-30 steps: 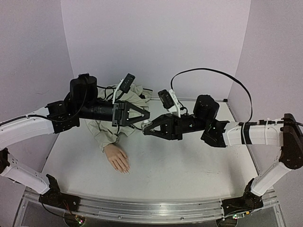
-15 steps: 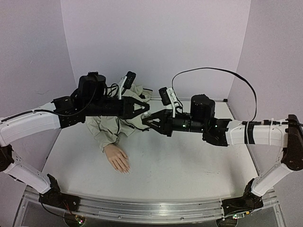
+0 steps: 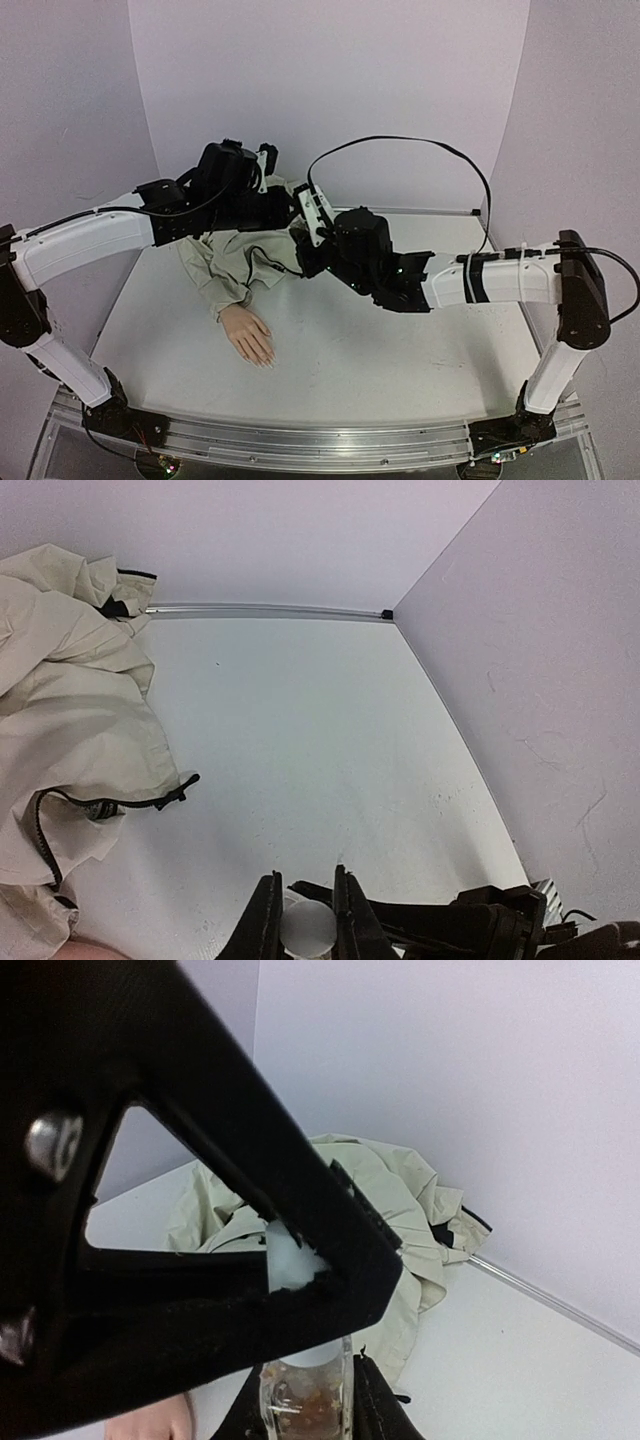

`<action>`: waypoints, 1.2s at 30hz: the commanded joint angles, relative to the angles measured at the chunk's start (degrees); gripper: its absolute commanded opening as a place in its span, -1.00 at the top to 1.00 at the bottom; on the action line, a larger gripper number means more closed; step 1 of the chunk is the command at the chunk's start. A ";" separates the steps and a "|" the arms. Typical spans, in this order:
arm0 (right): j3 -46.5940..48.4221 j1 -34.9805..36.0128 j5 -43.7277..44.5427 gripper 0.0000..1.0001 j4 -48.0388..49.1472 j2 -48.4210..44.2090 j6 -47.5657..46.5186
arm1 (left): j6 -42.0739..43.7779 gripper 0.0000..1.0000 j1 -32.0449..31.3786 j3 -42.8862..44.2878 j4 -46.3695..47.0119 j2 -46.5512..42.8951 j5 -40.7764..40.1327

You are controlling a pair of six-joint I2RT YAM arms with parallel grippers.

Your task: Paint the nails

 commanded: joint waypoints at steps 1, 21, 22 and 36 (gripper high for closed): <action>2.55 -4.08 1.34 1.00 3.60 -2.11 -1.88 | -1.53 1.00 0.56 4.58 -4.30 -0.97 3.58; 3.93 -18.13 -88.28 1.00 3.75 -3.41 29.76 | -3.89 -0.70 11.33 -10.94 20.21 -10.35 40.89; 3.92 -18.12 -88.96 1.00 5.62 -3.37 30.59 | -4.01 -0.66 11.43 -11.10 22.43 -10.30 42.34; 6.46 -18.12 -89.91 1.00 11.60 -0.39 34.49 | -2.10 0.10 11.24 -10.03 27.22 -8.69 55.20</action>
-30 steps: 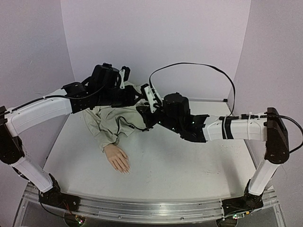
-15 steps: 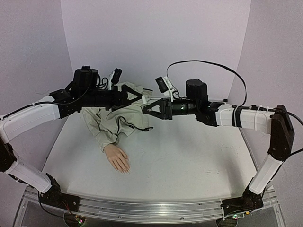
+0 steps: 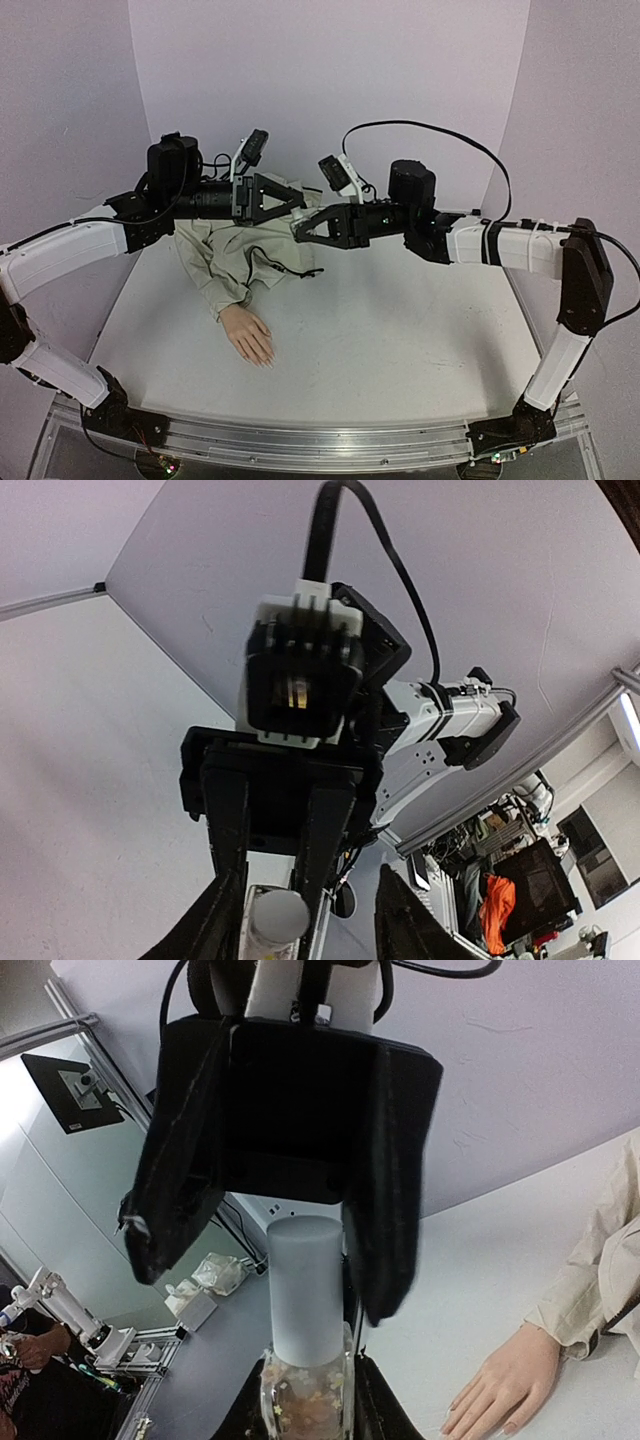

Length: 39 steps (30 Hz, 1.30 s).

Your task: Paint the nails

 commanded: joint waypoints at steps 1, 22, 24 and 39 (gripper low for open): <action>2.87 0.06 -2.73 1.00 6.12 0.39 1.89 | 0.87 0.12 -0.12 1.33 4.04 -0.72 4.02; 3.49 0.11 16.49 1.00 -6.16 0.10 -9.67 | -0.58 1.00 -0.12 0.15 -1.85 1.18 -10.74; 4.20 0.11 24.06 1.00 -10.18 -0.15 -12.70 | -0.17 1.00 -0.13 1.48 -6.68 1.91 -14.41; 14.45 16.86 102.53 1.00 -13.68 7.02 -36.44 | -0.50 1.00 -0.21 11.96 -21.30 6.80 -26.91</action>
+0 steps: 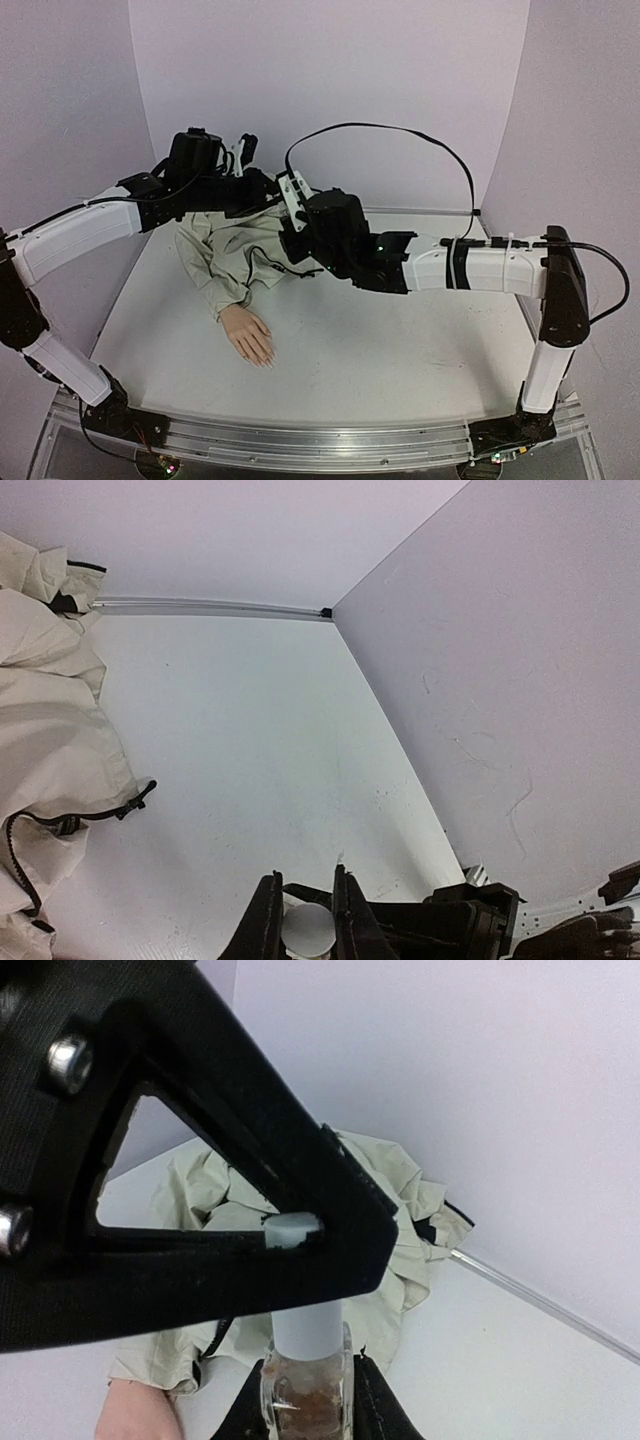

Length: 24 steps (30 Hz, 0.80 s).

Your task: Paint the nails

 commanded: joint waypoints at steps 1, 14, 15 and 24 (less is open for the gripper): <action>3.62 -1.70 9.10 1.00 5.06 0.18 -4.80 | -1.78 1.00 -0.72 3.15 -3.62 0.33 1.78; -6.45 -12.90 -53.80 1.00 4.33 -11.50 6.02 | 3.44 -0.14 -0.43 1.77 0.35 -3.36 10.88; -6.84 -14.25 -57.58 1.00 4.48 -12.17 7.46 | 3.48 -0.20 -0.26 0.89 1.92 -4.09 11.98; -3.79 -19.68 -89.01 0.97 5.60 -12.21 14.53 | 1.68 -0.49 0.56 -3.21 14.60 -6.91 25.91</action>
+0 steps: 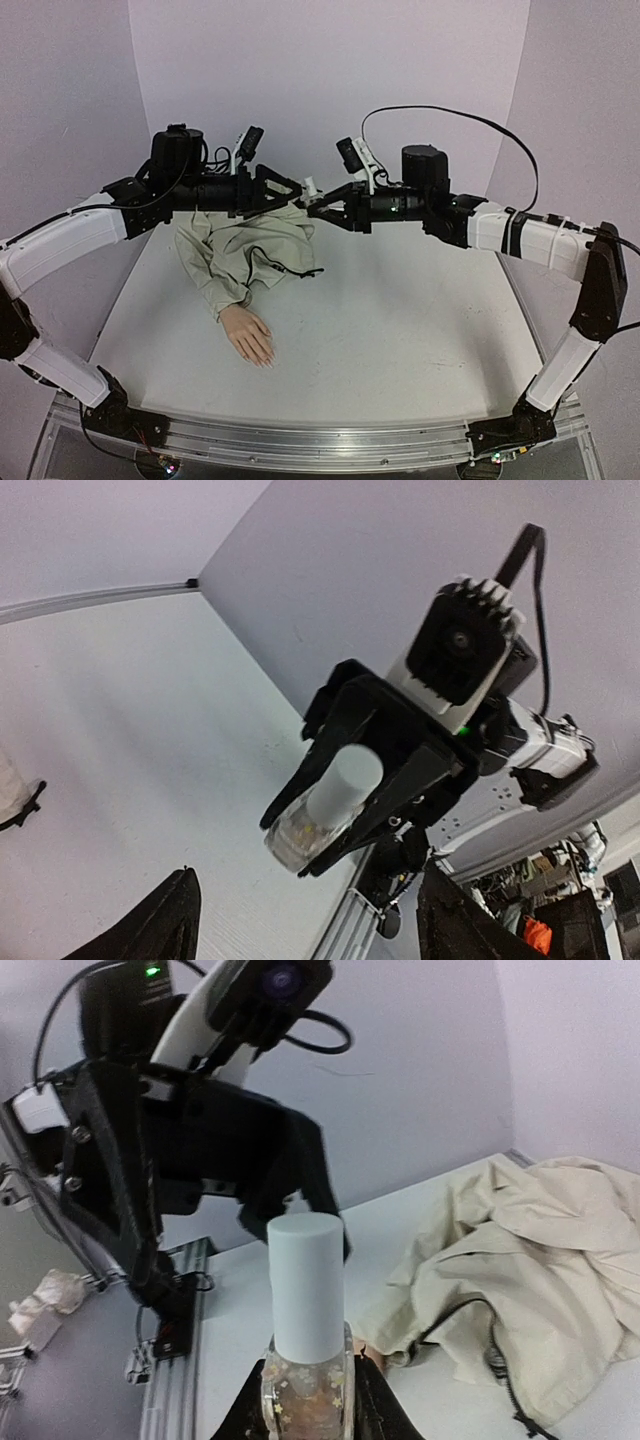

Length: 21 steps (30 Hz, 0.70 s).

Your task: Paint the nails

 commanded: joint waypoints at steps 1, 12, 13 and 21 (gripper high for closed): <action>3.56 0.82 -20.16 0.92 4.37 -0.78 4.80 | -0.14 -0.47 0.17 -0.62 10.36 -2.66 9.74; 3.12 0.82 -21.59 1.00 13.51 1.88 12.32 | 0.95 0.04 -1.38 1.12 13.23 -0.72 14.87; 3.15 0.82 -21.47 1.00 13.77 1.99 12.48 | 1.15 0.06 -1.67 1.43 13.24 -0.42 15.06; 2.86 0.82 -19.65 1.00 14.30 2.30 12.95 | 1.62 0.54 -2.89 2.66 13.18 1.02 14.47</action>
